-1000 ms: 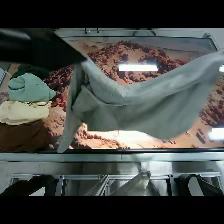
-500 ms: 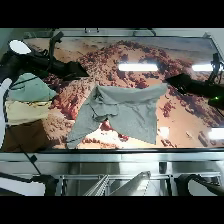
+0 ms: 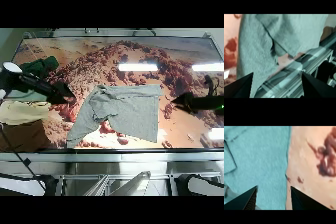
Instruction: Fold the shirts.
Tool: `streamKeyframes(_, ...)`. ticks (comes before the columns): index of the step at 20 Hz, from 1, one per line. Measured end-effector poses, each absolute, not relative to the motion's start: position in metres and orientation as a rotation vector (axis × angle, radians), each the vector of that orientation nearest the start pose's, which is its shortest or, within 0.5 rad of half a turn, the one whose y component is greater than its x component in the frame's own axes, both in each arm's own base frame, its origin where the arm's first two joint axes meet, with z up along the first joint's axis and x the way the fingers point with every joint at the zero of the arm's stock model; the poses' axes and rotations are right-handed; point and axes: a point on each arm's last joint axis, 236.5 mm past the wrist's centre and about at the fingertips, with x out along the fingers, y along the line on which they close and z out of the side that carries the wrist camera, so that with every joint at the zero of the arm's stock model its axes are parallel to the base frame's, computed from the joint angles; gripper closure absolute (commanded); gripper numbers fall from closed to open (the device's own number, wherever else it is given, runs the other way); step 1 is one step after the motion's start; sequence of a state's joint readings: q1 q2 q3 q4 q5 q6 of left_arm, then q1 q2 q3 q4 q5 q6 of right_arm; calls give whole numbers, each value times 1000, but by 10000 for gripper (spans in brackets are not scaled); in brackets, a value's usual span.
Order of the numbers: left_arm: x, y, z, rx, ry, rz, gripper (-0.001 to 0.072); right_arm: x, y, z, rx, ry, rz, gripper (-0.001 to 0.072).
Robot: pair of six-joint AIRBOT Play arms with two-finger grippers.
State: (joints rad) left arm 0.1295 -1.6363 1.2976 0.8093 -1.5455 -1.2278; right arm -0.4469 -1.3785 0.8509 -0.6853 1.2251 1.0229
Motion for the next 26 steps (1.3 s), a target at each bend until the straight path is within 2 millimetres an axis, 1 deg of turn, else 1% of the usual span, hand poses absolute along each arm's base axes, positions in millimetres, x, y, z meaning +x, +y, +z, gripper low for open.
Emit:
streamKeyframes(2, 318, -131, -43, -525, 1667, -667, 77, 310, 34, -72, 836, 1346, 360, 250)
streamKeyframes(4, 286, -145, -65, -461, 1721, -660, 77, 281, 45, -94, 860, 1422, 340, 250)
streamKeyframes(5, 274, -151, -74, -430, 1739, -660, 77, 270, 54, -101, 878, 1451, 344, 250)
streamKeyframes(6, 265, -158, -83, -397, 1752, -662, 78, 263, 63, -105, 888, 1467, 352, 250)
streamKeyframes(7, 259, -165, -89, -367, 1760, -666, 78, 257, 71, -108, 891, 1483, 361, 250)
streamKeyframes(9, 254, -179, -99, -318, 1778, -683, 78, 253, 86, -114, 877, 1493, 371, 251)
streamKeyframes(11, 256, -196, -105, -295, 1794, -704, 79, 254, 98, -118, 854, 1488, 379, 264)
streamKeyframes(12, 259, -201, -107, -285, 1799, -709, 107, 256, 104, -119, 846, 1483, 382, 387)
streamKeyframes(13, 264, -206, -110, -277, 1801, -710, 218, 257, 107, -123, 826, 1478, 379, 493)
streamKeyframes(15, 276, -213, -115, -268, 1791, -703, 326, 265, 112, -125, 804, 1449, 377, 493)
streamKeyframes(16, 281, -215, -117, -262, 1786, -700, 483, 269, 114, -124, 799, 1434, 379, 598)
streamKeyframes(17, 288, -216, -121, -253, 1773, -692, 666, 273, 114, -125, 790, 1417, 375, 697)
streamKeyframes(18, 292, -217, -123, -249, 1765, -689, 684, 275, 115, -124, 795, 1407, 373, 698)
streamKeyframes(20, 299, -221, -122, -257, 1748, -690, 684, 279, 117, -123, 794, 1391, 381, 698)
streamKeyframes(21, 302, -224, -119, -271, 1735, -698, 684, 279, 119, -121, 791, 1386, 394, 698)
streamKeyframes(23, 313, -222, -113, -272, 1688, -702, 684, 279, 120, -119, 790, 1382, 410, 698)
streamKeyframes(24, 314, -222, -106, -288, 1681, -712, 684, 279, 121, -118, 789, 1381, 421, 699)
streamKeyframes(26, 314, -221, -85, -322, 1660, -751, 684, 278, 119, -113, 788, 1382, 447, 699)
